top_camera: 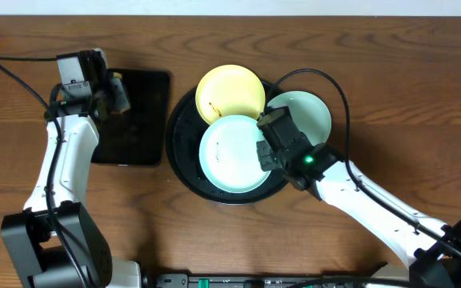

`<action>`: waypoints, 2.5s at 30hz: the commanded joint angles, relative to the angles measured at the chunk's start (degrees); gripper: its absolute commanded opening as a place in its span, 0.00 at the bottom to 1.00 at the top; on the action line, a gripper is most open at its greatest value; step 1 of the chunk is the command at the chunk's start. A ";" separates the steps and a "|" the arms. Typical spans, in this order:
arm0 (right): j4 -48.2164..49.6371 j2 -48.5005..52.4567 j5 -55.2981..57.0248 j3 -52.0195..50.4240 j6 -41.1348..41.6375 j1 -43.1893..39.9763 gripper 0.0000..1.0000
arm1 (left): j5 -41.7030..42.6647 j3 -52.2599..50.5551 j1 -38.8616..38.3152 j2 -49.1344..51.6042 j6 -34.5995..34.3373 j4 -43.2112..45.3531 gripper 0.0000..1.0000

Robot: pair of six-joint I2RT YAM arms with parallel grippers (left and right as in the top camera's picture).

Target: Clean dirty plates on tray and stack at the side

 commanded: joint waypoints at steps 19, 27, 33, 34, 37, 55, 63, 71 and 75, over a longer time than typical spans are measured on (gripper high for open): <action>0.96 -1.09 -10.67 1.25 1.51 -7.67 0.01 | -5.27 0.94 -0.02 -4.33 -1.92 2.67 0.08; 0.22 -0.98 -10.86 1.22 3.34 -7.67 0.01 | -4.92 0.11 -1.18 -4.98 -1.18 5.42 0.07; -0.22 -0.98 -12.26 1.22 7.45 -7.67 0.01 | -10.51 -0.59 -2.34 -3.96 0.00 6.71 0.07; -0.24 -0.98 -12.79 1.22 7.56 -7.67 0.01 | -10.34 -0.59 -2.34 -3.93 0.02 6.38 0.07; -0.96 -0.98 -13.27 1.22 7.54 -7.67 0.01 | -7.32 -0.59 -2.29 -3.93 -0.07 5.62 0.08; -3.87 -0.61 -18.34 1.20 10.93 -10.08 0.01 | 12.94 2.36 1.60 -1.18 -3.02 -4.26 0.07; -3.85 -0.61 -18.12 1.20 10.91 -10.12 0.01 | 9.94 3.69 2.93 -0.37 3.39 -0.81 0.08; -3.56 -0.61 -16.81 1.20 10.93 -10.10 0.01 | 6.56 2.78 1.92 9.16 3.69 -1.22 0.08; -3.63 -0.61 -16.50 1.20 10.93 -10.08 0.01 | 6.54 2.78 1.79 14.25 3.93 0.04 0.08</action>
